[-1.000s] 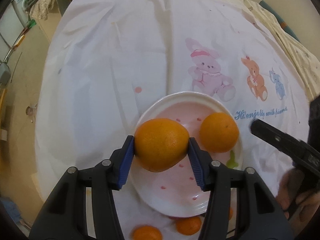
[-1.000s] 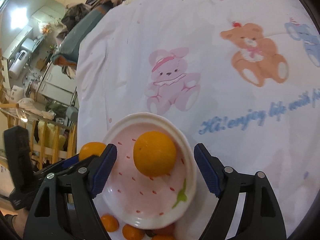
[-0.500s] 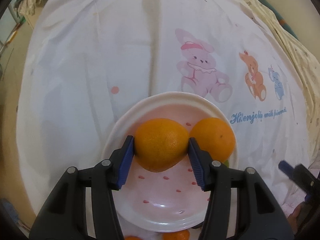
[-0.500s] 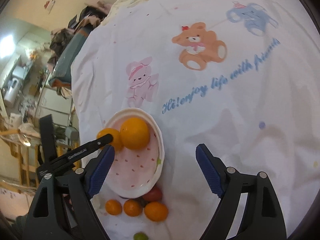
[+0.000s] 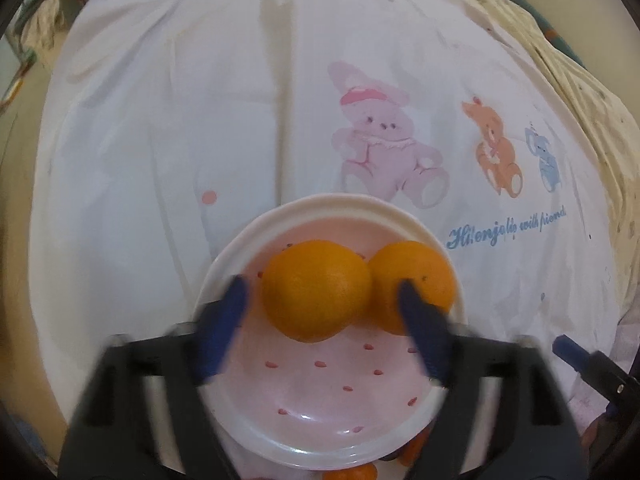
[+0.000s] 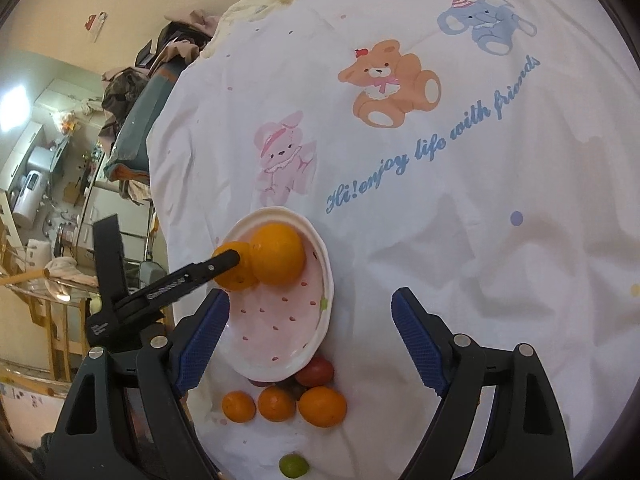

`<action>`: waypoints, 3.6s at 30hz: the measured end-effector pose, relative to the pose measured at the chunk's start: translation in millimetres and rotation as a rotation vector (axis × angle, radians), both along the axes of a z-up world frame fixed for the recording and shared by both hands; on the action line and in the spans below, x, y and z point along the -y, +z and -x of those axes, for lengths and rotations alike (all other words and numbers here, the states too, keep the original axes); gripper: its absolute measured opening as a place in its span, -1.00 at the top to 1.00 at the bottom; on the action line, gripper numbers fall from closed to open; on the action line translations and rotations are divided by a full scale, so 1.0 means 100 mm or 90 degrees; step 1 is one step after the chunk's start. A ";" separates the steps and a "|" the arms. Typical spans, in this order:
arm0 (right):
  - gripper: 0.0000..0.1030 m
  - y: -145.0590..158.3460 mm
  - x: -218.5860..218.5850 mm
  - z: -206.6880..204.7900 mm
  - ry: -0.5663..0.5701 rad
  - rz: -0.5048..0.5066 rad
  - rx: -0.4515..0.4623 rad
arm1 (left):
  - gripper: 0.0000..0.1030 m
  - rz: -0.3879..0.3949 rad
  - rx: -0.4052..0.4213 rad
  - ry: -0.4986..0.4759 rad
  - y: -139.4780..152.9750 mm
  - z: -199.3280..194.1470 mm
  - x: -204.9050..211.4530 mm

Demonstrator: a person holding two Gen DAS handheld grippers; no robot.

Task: Organize fruits
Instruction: 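Set the left tool's orange on the plate beside the other and open, then grasp a tangerine from the cluster with the right tool, then grasp a small tangerine with the left tool while right holds its tangerine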

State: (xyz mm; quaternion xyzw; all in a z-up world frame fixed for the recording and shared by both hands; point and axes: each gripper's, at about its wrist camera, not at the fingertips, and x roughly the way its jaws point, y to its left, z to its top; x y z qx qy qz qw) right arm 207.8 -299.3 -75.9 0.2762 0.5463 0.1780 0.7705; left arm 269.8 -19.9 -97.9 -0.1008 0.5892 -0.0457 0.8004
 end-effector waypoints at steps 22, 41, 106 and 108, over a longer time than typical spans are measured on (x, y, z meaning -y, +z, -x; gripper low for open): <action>-0.67 0.38 -0.20 0.30 0.040 0.000 0.058 | -0.85 -0.091 0.147 0.017 0.97 0.96 -0.10; -0.67 0.17 -0.29 0.88 0.056 0.054 0.039 | -0.85 -0.093 0.170 0.053 0.89 1.73 -0.31; 0.20 0.03 -0.51 0.83 0.119 0.110 0.037 | -0.46 -0.127 -0.158 0.012 -0.27 1.69 -0.12; 0.20 0.04 -0.52 0.83 0.119 0.107 0.038 | -0.14 -0.122 -0.159 0.006 -0.28 1.69 -0.11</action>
